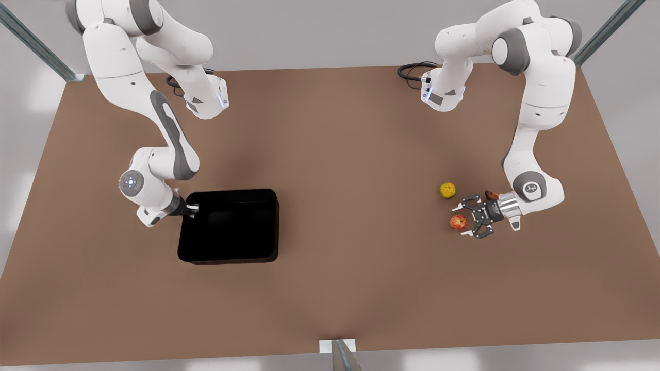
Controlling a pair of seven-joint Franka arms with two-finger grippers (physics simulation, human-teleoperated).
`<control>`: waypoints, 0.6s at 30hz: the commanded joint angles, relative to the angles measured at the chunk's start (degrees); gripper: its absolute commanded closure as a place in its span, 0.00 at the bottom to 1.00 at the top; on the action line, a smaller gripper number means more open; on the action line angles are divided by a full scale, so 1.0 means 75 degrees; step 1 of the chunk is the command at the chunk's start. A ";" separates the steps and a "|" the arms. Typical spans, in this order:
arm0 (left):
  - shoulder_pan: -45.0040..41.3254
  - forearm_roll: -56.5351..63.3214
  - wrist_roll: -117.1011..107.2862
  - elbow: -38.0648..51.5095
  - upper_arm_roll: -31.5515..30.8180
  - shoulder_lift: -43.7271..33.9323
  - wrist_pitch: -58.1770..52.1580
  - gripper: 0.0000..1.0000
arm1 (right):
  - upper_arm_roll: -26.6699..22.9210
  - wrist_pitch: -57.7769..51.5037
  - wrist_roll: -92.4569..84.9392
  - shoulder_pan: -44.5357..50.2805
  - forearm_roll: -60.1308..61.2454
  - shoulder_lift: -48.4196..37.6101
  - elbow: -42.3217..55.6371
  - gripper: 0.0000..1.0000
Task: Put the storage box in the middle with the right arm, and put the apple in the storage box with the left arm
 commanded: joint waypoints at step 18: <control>-0.0001 -0.0450 0.0056 0.0012 -0.0070 0.0392 0.0667 0.26 | 0.1121 -0.0766 0.2739 0.2925 0.0550 0.3237 0.4895 0.00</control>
